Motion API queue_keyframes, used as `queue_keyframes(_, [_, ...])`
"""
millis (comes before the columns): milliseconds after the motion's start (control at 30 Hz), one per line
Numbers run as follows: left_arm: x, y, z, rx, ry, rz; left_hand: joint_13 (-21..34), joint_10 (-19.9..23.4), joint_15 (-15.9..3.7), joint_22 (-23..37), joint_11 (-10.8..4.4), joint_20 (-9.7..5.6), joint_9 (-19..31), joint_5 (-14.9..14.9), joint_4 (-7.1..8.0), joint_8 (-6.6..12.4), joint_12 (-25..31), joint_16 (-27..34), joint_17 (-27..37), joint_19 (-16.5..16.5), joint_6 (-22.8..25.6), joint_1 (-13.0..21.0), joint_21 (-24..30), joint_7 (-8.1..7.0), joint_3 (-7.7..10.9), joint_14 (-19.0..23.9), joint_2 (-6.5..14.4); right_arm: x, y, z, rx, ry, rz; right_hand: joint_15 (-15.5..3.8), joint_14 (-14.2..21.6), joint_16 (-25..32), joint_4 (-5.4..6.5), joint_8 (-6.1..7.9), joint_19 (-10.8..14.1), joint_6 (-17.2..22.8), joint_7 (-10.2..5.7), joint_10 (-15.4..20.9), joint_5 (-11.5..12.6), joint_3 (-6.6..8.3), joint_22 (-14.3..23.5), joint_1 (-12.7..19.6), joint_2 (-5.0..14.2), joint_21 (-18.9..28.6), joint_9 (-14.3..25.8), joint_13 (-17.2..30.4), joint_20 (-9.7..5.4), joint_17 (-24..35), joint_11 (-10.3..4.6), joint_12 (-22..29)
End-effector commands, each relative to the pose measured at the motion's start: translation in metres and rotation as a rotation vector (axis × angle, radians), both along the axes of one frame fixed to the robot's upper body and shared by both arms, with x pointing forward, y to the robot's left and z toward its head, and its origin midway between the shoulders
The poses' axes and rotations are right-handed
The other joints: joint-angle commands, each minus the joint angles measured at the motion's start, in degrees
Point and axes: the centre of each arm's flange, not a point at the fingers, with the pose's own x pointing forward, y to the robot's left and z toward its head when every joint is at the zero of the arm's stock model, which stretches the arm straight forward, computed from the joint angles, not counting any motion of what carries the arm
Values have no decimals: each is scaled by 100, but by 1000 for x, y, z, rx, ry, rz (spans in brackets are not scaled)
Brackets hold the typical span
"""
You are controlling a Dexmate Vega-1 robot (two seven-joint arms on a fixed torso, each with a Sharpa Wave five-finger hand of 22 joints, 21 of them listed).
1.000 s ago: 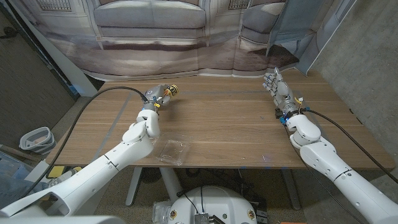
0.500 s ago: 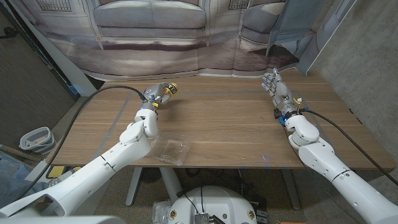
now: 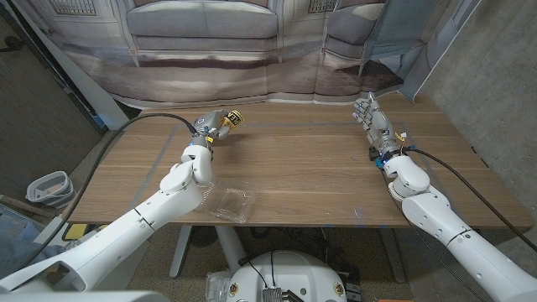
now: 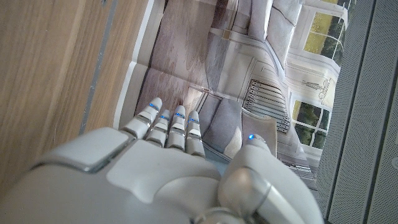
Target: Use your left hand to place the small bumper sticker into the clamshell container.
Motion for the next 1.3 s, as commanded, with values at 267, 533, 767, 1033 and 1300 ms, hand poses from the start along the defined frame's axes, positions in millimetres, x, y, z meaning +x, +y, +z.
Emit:
queue_keyframes(267, [-12, 3, 7, -1, -8, -28, 16, 34, -110, 17, 22, -28, 9, 2, 21, -32, -21, -5, 15, 32, 36, -63, -7, 29, 14, 18, 3, 0, -2, -1, 14, -7, -2, 7, 32, -14, -40, 9, 24, 36, 22, 44, -14, 10, 20, 2, 52, -13, 16, 34, 5, 7, 5, 5])
queue_keyframes(533, [-18, 7, 5, -9, -5, -45, 17, 36, -120, 17, 10, -40, 9, -1, 24, -38, -27, -14, 14, 35, 37, -78, -11, 16, 11, 13, -9, -3, -4, 0, 19, -15, -7, 6, 39, -11, -40, 11, 26, 43, 24, 44, -16, 9, 20, 2, 55, -13, 16, 34, 4, 7, -1, 5])
queue_keyframes(767, [-23, 8, 4, -13, -5, -58, 18, 43, -114, 16, 9, -42, 9, -4, 27, -46, -30, -18, 14, 32, 32, -93, -17, 30, 10, 15, -17, -5, -5, -1, 24, -20, -6, 9, 42, -10, -40, 12, 28, 45, 27, 43, -17, 7, 20, 1, 56, -12, 16, 34, 3, 7, -5, 4])
queue_keyframes(1033, [-28, 8, 4, -17, -15, -79, 18, 13, -110, 17, 13, -42, 10, -6, 33, -55, -49, -30, 14, 26, 27, -110, -27, 31, 12, 2, -19, -6, -5, -1, 27, -18, -13, 5, 62, -2, -38, 11, 36, 45, 24, 50, -19, 6, 20, -2, 61, -9, 16, 34, -1, 8, 9, 6])
queue_keyframes(1300, [-31, 6, 7, 1, -8, -84, 19, 1, -106, 17, 11, -39, 10, -6, 32, -62, -58, -38, 14, 25, 25, -116, -34, 36, 19, -8, -16, -6, -6, -1, 30, -24, -13, -3, 81, 3, -39, 11, 52, 48, 23, 49, -22, 5, 20, -2, 63, -4, 16, 34, 1, 8, 4, 4])
